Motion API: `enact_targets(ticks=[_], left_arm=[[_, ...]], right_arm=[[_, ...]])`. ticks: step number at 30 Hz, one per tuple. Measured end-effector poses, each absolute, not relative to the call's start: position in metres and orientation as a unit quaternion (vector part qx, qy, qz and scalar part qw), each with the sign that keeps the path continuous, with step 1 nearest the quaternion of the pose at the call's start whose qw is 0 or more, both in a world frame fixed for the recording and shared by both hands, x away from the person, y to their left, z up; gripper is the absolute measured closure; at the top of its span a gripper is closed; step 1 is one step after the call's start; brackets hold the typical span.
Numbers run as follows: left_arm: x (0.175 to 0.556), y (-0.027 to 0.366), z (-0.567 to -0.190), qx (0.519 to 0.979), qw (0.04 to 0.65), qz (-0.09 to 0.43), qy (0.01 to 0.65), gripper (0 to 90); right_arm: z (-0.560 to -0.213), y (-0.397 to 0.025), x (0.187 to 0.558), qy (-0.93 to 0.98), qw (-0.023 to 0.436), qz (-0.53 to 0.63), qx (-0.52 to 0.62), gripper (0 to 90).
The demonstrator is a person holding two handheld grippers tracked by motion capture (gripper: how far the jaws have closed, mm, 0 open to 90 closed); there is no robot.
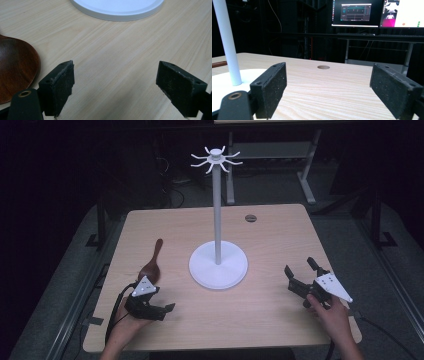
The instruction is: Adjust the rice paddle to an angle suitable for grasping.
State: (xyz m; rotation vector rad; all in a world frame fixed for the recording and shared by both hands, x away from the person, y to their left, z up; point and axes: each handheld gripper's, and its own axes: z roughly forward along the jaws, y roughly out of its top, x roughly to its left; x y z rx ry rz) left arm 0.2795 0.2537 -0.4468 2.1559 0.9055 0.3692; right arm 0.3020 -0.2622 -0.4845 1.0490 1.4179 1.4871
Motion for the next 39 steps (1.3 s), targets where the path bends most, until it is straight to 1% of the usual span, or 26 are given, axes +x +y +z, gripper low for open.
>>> enact_targets(ticks=[8,16,24,39], left_arm=[[0.282,0.254,-0.446,0.841,0.374,0.145,0.362,15.3],[0.291,0.26,-0.437,0.834,0.376,0.167,0.368,15.4],[0.307,0.271,-0.427,0.82,0.384,0.177,0.386,15.4],[0.349,0.293,-0.409,0.788,0.397,0.202,0.425,15.6]], right_arm=[[-0.485,-0.262,0.302,0.563,0.404,0.589,0.415,13.3],[-0.485,-0.262,0.302,0.563,0.402,0.591,0.414,13.3],[-0.485,-0.262,0.302,0.563,0.405,0.589,0.416,13.3],[-0.484,-0.262,0.302,0.562,0.403,0.59,0.418,13.3]])
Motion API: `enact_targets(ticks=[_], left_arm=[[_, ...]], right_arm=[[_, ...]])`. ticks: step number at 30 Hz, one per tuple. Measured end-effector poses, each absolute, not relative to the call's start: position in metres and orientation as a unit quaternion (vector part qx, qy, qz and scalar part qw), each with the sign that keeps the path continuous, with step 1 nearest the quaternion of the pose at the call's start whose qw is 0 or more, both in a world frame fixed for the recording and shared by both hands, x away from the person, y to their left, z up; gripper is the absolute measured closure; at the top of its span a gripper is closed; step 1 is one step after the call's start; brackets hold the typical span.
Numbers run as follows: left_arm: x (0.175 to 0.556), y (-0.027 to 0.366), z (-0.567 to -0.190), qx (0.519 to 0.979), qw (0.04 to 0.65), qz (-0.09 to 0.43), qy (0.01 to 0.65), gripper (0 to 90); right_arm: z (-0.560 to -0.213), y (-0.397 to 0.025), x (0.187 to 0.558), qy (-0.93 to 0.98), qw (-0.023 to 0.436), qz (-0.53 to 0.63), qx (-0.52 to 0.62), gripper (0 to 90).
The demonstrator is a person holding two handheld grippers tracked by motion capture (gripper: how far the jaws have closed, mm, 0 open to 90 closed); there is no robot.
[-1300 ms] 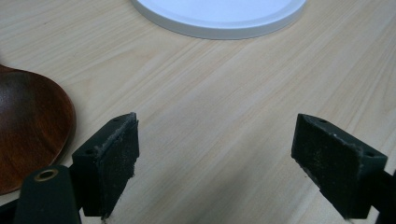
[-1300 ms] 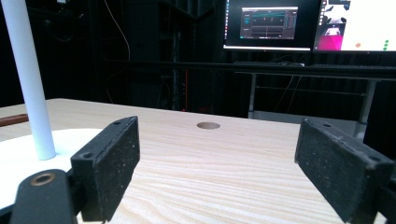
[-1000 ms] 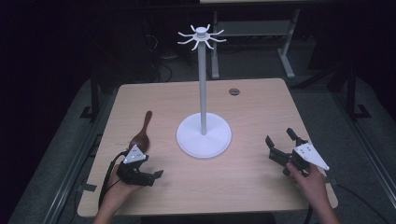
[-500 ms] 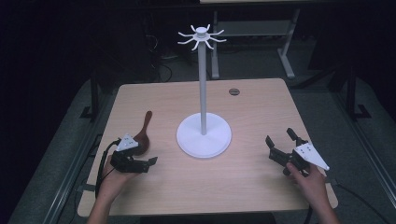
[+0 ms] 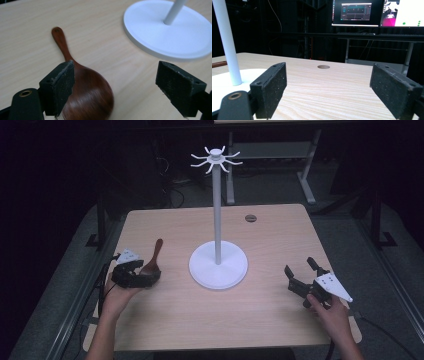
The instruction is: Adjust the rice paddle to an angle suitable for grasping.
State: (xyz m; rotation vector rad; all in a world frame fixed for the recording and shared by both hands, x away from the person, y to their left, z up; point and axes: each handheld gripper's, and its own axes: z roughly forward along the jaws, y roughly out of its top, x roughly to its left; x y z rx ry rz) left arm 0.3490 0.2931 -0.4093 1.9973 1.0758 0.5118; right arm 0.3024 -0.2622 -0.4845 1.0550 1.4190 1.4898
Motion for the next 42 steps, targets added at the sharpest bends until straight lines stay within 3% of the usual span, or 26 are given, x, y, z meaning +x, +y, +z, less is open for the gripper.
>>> enact_targets(ticks=[12,28,31,34,35,42], left_arm=[[0.378,0.298,-0.402,0.777,0.392,0.23,0.436,15.7],[0.397,0.323,-0.427,0.766,0.373,0.21,0.48,22.1],[0.395,0.327,-0.429,0.76,0.376,0.223,0.48,28.2],[0.395,0.332,-0.431,0.755,0.378,0.217,0.49,41.0],[0.395,0.335,-0.432,0.753,0.379,0.214,0.494,49.6],[0.397,0.34,-0.441,0.753,0.369,0.205,0.504,70.7]], right_arm=[[-0.485,-0.263,0.302,0.562,0.402,0.59,0.418,13.3],[-0.485,-0.262,0.302,0.563,0.405,0.59,0.414,13.3],[-0.485,-0.262,0.302,0.563,0.403,0.59,0.415,13.3],[-0.484,-0.262,0.302,0.563,0.402,0.59,0.416,13.3],[-0.484,-0.262,0.302,0.564,0.403,0.59,0.415,13.3],[-0.485,-0.262,0.302,0.564,0.403,0.589,0.415,13.3]])
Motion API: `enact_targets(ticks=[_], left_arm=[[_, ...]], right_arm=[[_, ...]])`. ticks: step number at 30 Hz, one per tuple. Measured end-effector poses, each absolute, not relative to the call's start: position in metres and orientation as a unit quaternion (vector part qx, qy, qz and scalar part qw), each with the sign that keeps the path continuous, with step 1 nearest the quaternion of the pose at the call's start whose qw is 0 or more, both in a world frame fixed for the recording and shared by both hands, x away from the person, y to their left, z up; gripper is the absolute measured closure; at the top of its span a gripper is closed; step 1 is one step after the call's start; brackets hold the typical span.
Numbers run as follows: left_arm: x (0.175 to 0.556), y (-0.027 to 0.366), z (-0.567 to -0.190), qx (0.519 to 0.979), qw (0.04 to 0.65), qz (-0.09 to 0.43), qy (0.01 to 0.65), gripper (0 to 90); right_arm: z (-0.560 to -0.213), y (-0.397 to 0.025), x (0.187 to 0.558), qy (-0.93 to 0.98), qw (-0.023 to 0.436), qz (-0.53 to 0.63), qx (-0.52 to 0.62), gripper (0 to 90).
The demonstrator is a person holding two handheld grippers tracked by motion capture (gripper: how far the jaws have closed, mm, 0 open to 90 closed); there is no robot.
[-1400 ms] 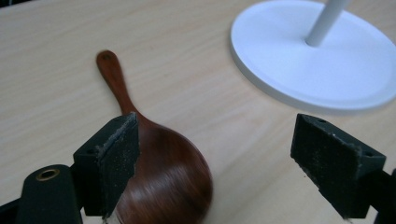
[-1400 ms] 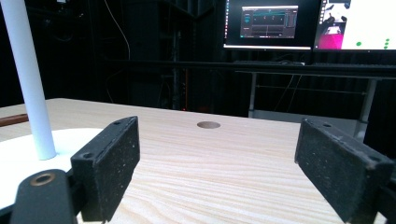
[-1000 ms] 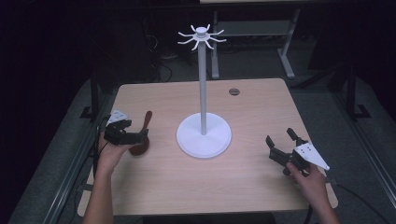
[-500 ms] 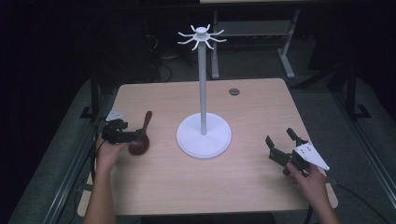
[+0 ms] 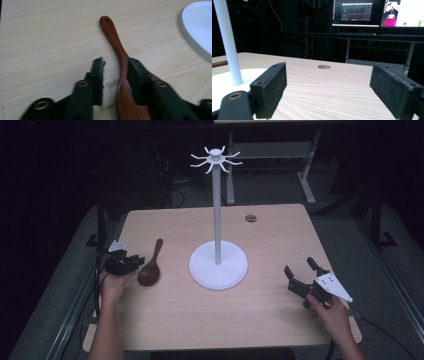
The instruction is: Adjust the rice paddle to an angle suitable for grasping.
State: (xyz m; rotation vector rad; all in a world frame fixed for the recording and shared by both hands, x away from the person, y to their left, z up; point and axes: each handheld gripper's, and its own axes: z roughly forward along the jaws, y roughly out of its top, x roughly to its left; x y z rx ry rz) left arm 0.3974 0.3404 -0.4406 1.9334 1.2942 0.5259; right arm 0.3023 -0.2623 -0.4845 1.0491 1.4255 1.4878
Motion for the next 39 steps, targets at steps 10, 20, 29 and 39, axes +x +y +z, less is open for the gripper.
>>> enact_targets(ticks=[10,20,29,39], left_arm=[[0.4,0.339,-0.446,0.756,0.356,0.198,0.512,90.0],[0.409,0.326,-0.456,0.773,0.334,0.206,0.498,90.0],[0.412,0.327,-0.46,0.771,0.347,0.194,0.498,90.0],[0.415,0.32,-0.461,0.775,0.364,0.179,0.485,90.0]], right_arm=[[-0.484,-0.262,0.302,0.564,0.403,0.589,0.415,13.3],[-0.484,-0.262,0.302,0.565,0.402,0.588,0.416,13.3],[-0.484,-0.262,0.303,0.566,0.399,0.588,0.418,13.3],[-0.484,-0.263,0.303,0.567,0.4,0.587,0.417,13.3]])
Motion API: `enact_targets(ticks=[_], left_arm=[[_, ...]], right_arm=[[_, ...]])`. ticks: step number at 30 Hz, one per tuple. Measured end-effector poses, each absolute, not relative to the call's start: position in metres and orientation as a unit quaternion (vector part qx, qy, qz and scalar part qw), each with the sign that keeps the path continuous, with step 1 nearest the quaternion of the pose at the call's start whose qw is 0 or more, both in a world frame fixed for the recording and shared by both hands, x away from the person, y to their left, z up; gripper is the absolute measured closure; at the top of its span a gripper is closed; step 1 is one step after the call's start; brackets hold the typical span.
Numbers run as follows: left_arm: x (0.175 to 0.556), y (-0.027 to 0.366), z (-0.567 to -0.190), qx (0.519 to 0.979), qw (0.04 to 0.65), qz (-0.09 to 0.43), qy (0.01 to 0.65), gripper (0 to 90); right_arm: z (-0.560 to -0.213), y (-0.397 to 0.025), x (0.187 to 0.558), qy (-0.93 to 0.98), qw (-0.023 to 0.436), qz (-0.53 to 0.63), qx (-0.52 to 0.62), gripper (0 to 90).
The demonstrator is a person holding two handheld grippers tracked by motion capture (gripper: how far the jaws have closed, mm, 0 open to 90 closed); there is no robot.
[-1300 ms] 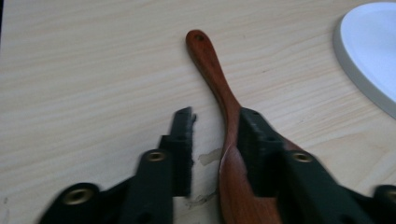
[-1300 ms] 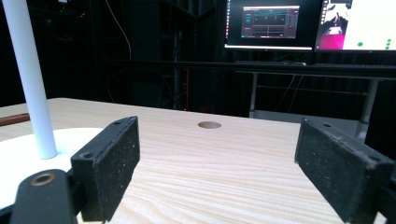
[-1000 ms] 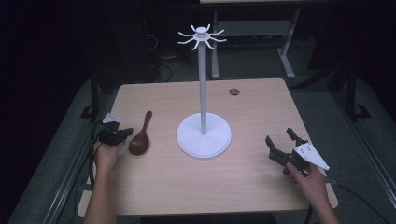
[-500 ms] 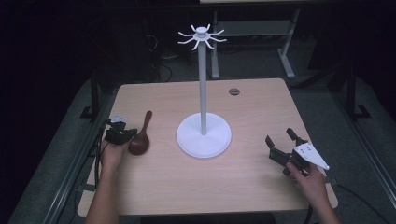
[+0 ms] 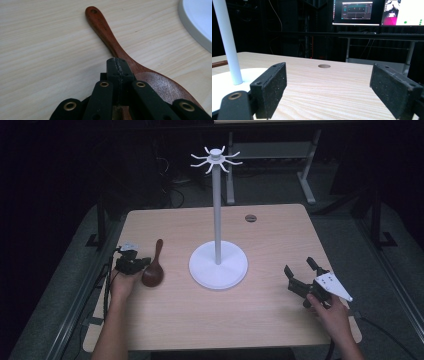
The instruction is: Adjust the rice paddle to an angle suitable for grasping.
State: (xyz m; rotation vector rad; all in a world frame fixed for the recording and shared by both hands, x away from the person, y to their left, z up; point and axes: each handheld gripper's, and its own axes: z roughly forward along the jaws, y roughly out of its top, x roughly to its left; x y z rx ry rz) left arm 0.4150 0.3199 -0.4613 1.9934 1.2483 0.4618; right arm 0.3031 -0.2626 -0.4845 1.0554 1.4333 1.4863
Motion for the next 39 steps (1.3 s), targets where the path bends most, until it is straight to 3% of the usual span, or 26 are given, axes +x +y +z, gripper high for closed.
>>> enact_targets(ticks=[11,24,39], left_arm=[[0.425,0.309,-0.452,0.79,0.362,0.181,0.46,90.0],[0.447,0.324,-0.462,0.753,0.383,0.184,0.503,90.0],[0.49,0.316,-0.453,0.756,0.346,0.187,0.523,90.0]], right_arm=[[-0.484,-0.263,0.303,0.565,0.4,0.589,0.418,13.3],[-0.484,-0.263,0.303,0.564,0.399,0.589,0.419,13.3],[-0.484,-0.263,0.303,0.563,0.397,0.59,0.421,13.3]])
